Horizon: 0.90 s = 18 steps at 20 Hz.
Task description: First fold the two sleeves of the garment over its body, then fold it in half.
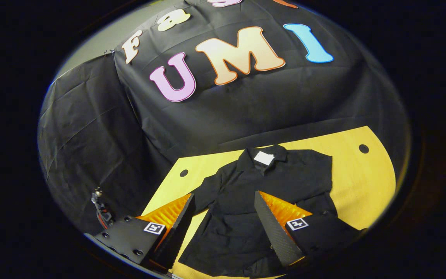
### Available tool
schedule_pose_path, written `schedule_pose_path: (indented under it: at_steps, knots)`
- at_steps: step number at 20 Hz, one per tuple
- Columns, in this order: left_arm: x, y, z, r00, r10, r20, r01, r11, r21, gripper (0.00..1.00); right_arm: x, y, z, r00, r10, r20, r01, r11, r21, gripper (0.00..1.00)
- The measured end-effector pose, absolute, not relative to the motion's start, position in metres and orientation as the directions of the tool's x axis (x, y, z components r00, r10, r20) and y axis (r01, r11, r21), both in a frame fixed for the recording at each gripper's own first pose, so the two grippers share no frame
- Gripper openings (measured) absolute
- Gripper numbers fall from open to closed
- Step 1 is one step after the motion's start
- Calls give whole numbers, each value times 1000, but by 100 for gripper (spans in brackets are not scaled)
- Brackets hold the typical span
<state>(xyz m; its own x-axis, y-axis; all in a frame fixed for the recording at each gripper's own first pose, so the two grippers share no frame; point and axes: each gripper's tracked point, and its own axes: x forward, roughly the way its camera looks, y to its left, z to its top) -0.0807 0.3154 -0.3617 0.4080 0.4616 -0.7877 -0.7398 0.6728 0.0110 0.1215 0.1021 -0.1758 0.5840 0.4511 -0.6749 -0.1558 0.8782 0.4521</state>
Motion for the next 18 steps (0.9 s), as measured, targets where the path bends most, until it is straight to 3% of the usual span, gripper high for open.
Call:
schedule_pose_path:
  at_steps: [6, 10, 15, 18]
  knots:
    - [-81, 319, -359, 309, 415, -856, -736, 674, 61, 98, 104, 74, -139, 663, 398, -634, -123, 894, 432, 98]
    - [-70, 319, -352, 276, 409, -870, -670, 731, 131, 88, 95, 52, -136, 682, 354, -640, -99, 911, 399, 98]
    - [-36, 310, -349, 346, 387, -854, -652, 754, 77, 3, 87, 31, -142, 691, 318, -649, -48, 916, 398, 98]
    - [-31, 309, -351, 386, 353, -853, -658, 753, 14, 0, 80, 20, -143, 696, 301, -652, -35, 921, 388, 98]
